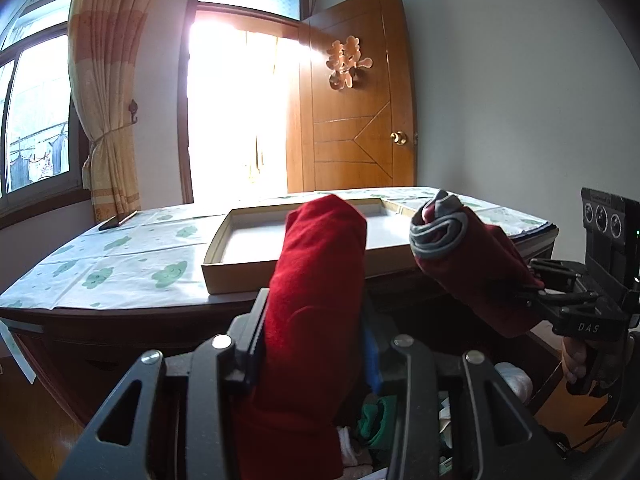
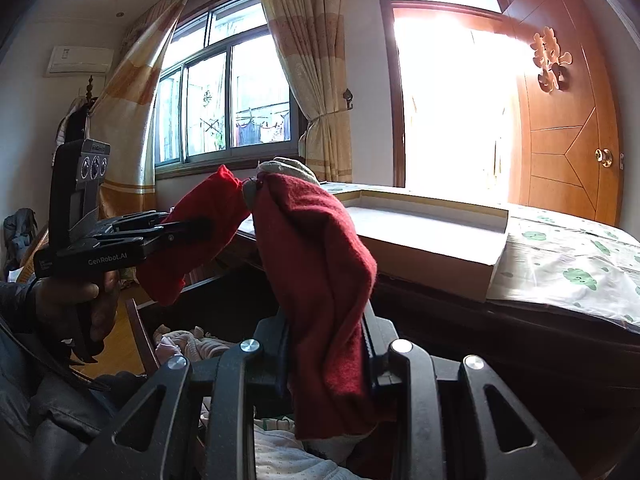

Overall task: Take underwear out of drawer
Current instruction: 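Lift both held red items out of the drawer toward the cardboard tray, then carry both red items over the tray and lower them onto it, then open both grippers to release the red items in the tray, then lower both open tools back into the drawer of clothes, then grasp the white rolled garment with the right gripper while the left grasps a beige garment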

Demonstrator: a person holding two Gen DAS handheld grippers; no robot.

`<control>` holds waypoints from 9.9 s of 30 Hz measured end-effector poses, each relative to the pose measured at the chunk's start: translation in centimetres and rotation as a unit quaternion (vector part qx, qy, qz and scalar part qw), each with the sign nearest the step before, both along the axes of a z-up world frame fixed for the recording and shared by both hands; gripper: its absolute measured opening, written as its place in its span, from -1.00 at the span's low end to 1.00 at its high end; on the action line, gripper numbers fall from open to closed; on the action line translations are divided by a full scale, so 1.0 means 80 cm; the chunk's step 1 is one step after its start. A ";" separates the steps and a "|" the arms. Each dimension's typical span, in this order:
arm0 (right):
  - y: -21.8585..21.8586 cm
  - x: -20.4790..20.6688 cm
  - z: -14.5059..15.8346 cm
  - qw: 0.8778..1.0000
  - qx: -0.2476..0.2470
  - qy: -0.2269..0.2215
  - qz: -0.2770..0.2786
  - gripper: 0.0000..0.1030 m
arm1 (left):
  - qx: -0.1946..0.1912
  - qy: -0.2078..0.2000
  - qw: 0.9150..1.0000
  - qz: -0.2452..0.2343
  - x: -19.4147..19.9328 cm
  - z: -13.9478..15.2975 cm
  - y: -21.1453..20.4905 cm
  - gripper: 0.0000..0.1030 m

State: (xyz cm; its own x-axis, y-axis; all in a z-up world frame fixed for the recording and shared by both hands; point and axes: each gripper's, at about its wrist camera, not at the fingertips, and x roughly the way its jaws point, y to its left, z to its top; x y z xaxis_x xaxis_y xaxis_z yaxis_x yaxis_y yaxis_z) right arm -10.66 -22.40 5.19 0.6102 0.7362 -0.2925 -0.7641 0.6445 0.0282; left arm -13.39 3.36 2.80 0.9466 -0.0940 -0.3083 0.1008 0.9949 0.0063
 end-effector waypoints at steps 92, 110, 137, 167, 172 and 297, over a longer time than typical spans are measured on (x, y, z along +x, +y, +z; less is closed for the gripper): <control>0.001 0.169 0.107 0.978 0.072 0.165 -0.102 -0.41 | 0.031 0.076 0.996 0.022 0.201 0.093 -0.038 -0.26; -0.001 0.268 0.098 0.954 0.064 0.258 -0.139 -0.40 | -0.021 0.170 0.985 0.024 0.298 0.085 -0.042 -0.26; -0.001 0.359 0.071 0.914 0.069 0.339 -0.210 -0.37 | -0.151 0.256 0.954 0.048 0.424 0.056 -0.057 -0.26; -0.014 0.347 0.076 0.922 0.089 0.299 -0.228 0.50 | -0.186 0.244 0.951 0.027 0.414 0.050 -0.047 0.19; -0.028 0.343 0.075 0.921 0.110 0.293 -0.233 0.51 | -0.185 0.218 0.958 0.018 0.395 0.066 -0.041 0.31; 0.028 0.051 -0.083 0.913 -0.229 0.325 0.088 -0.47 | -0.065 0.287 0.955 -0.035 0.053 -0.079 0.055 0.63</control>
State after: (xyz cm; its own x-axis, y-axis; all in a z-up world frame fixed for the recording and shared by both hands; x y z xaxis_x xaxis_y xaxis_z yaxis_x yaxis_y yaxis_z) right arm -6.59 -20.20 -1.44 0.0812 0.5162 -0.8526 -0.7744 0.5712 0.2721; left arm -9.11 7.76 -3.49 0.6158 -0.2245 -0.7553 0.1176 0.9740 -0.1935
